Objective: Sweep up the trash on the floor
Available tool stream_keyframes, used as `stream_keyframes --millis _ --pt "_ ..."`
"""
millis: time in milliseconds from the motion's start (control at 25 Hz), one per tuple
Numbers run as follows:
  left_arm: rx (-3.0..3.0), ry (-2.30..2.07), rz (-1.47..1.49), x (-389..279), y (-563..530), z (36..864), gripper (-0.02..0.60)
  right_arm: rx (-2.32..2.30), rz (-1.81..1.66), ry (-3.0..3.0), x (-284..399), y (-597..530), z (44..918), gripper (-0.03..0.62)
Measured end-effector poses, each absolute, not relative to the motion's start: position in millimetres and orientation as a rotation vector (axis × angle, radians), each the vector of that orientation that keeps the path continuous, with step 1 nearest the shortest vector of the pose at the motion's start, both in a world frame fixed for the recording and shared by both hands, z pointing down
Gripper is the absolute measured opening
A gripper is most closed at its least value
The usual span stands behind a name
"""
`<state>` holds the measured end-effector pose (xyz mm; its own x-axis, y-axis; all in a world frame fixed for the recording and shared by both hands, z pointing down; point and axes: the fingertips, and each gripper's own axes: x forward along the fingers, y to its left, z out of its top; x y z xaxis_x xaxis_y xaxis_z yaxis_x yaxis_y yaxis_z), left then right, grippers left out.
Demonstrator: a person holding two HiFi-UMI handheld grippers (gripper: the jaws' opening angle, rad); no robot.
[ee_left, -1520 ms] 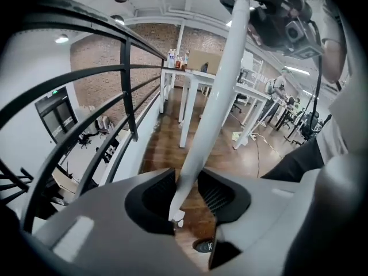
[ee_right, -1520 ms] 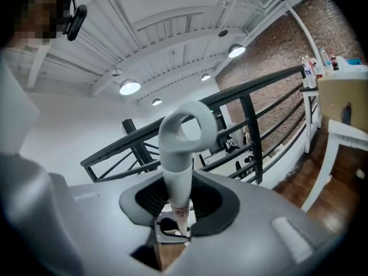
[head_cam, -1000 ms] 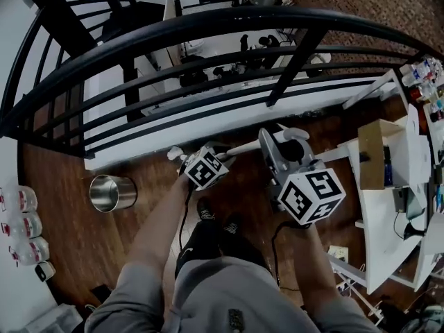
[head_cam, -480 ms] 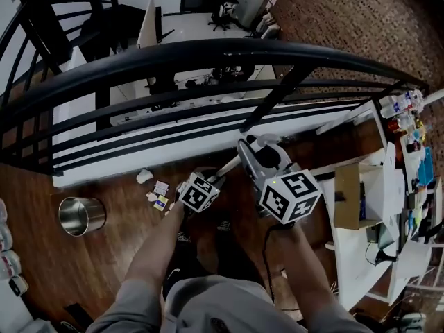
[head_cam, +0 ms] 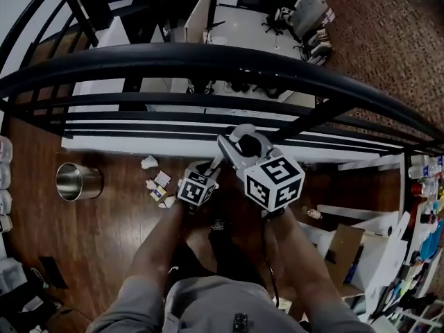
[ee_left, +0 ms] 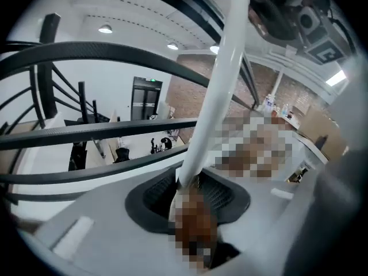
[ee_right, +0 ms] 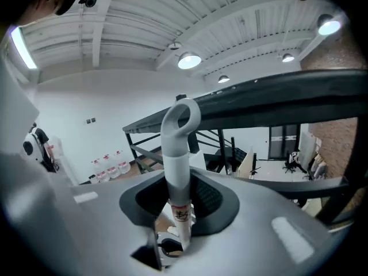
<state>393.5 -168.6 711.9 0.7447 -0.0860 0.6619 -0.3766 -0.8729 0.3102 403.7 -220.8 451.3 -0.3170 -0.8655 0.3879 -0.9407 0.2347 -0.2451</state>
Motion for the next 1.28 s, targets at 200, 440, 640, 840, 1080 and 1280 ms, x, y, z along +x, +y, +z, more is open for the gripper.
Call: stream_keyframes --millis 200,440,640,840,1080,1280 --pt "2.421 -0.441 0.97 393.9 -181.6 738.8 0.13 1.577 0.665 -2.359 400.9 -242.3 482.7 0.09" --pt "2.338 -0.575 0.922 353.8 -204.3 742.1 0.141 1.54 0.718 -2.368 403.7 -275.0 498.3 0.091" --pt "2.339 -0.646 0.867 323.0 -213.5 709.8 0.098 1.542 0.751 -2.35 411.1 -297.3 508.4 0.091" --pt "2.353 -0.675 0.837 307.1 -212.1 681.8 0.075 1.543 0.727 -2.323 420.1 -328.1 515.7 0.091" --pt "2.323 -0.737 0.798 287.3 -201.9 661.8 0.072 1.576 0.712 -2.264 431.5 -350.8 524.0 0.091" --pt "2.312 -0.799 0.773 268.3 -205.9 648.7 0.069 1.645 0.713 -2.229 437.7 -363.5 529.2 0.126"
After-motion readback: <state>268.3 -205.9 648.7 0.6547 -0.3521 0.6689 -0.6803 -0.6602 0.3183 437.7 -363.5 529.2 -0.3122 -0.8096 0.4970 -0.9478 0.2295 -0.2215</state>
